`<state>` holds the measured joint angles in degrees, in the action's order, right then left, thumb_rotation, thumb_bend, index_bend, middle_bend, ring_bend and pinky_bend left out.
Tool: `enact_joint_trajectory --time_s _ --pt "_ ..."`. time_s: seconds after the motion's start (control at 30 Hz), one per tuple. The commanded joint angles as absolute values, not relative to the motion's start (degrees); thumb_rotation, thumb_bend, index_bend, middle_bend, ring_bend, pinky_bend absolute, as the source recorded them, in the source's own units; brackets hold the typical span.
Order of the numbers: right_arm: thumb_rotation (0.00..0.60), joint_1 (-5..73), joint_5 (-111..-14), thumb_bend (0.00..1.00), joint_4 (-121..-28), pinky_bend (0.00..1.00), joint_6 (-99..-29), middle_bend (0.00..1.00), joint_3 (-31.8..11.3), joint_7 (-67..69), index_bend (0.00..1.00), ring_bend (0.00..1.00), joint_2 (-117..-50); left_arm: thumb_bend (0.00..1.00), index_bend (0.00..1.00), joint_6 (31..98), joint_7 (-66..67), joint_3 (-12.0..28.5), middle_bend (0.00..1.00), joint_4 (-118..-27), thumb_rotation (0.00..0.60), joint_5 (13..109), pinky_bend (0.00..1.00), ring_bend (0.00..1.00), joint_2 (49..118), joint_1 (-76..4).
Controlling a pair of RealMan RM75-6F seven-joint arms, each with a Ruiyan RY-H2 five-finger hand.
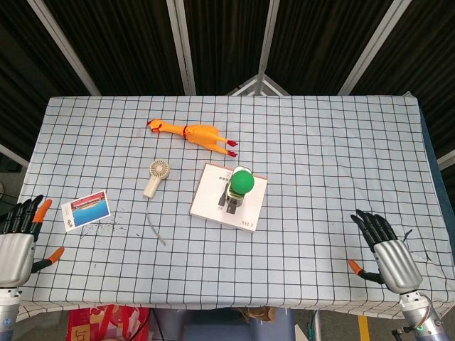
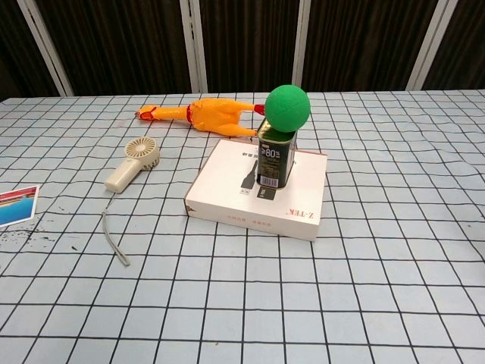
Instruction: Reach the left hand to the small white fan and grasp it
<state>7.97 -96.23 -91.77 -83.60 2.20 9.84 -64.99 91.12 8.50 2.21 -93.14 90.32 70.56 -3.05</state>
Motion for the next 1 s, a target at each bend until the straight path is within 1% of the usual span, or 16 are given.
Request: enact_joint_trajectory --time_s 0.03,0.4,0.63,0.67,0.7,0.73,0.77,0.8,0.87,0.9,1.0 --pt "0.6 7.9 -96.2 0.29 -91.7 0.06 -83.6 0.0 2.2 9.9 0.0 0.0 -65.0 0.18 0.0 91.1 8.6 2.2 0.0 -93.1 0.6 90.3 0.0 0.0 70.6 -3.1" --pt "0.6 7.8 -96.4 0.29 -91.6 0.06 -84.2 0.0 2.1 10.2 0.0 0.0 -65.0 0.18 0.0 90.7 9.3 2.0 0.0 -93.5 0.6 90.1 0.0 0.0 70.6 -3.1" --pt "0.6 7.8 -96.0 0.29 -91.6 0.06 -84.4 0.0 1.8 10.9 0.0 0.0 -65.1 0.18 0.0 88.5 11.2 3.1 0.0 -94.8 0.6 88.6 0.01 0.0 70.4 -4.4" --pt "0.6 7.8 -96.1 0.29 -91.7 0.06 -84.5 0.0 1.8 11.0 0.0 0.0 -65.1 0.18 0.0 87.9 11.8 3.5 0.05 -95.3 0.6 88.3 0.04 0.0 70.4 -5.0" --pt "0.6 7.8 -96.2 0.29 -91.7 0.06 -84.5 0.0 1.8 11.1 0.0 0.0 -65.1 0.18 0.0 87.3 12.4 3.8 0.16 -95.7 0.6 88.1 0.12 0.05 70.4 -5.5" --pt "0.6 7.8 -96.3 0.29 -91.6 0.06 -84.5 0.0 1.8 11.2 0.0 0.0 -65.1 0.19 0.0 86.6 13.5 4.5 0.28 -96.1 0.6 87.7 0.22 0.12 70.4 -6.2" --pt "0.6 7.8 -96.3 0.29 -91.6 0.06 -84.6 0.0 1.8 11.2 0.0 0.0 -65.1 0.22 0.0 86.3 14.6 5.2 0.47 -96.3 0.6 87.5 0.38 0.26 70.7 -6.9" --pt "0.6 7.8 -96.5 0.29 -91.6 0.06 -84.6 0.0 1.9 11.3 0.0 0.0 -65.1 0.26 0.0 85.7 16.4 6.3 0.64 -96.3 0.6 87.0 0.54 0.42 71.2 -7.9" --pt "0.6 7.9 -96.5 0.29 -91.6 0.06 -84.6 0.0 1.9 11.5 0.0 0.0 -65.1 0.31 0.0 83.8 18.7 7.7 0.81 -96.5 0.6 85.6 0.7 0.6 72.3 -9.7" --pt "0.6 7.9 -96.5 0.29 -91.7 0.06 -84.5 0.0 1.9 11.7 0.0 0.0 -65.0 0.33 0.01 81.5 20.3 8.6 0.88 -96.9 0.6 83.6 0.74 0.66 73.1 -11.1" --pt "0.6 8.0 -96.6 0.29 -91.8 0.06 -84.4 0.0 1.9 12.0 0.0 0.0 -64.9 0.35 0.03 75.8 24.7 10.9 0.95 -97.6 0.6 77.5 0.81 0.74 75.0 -14.6"
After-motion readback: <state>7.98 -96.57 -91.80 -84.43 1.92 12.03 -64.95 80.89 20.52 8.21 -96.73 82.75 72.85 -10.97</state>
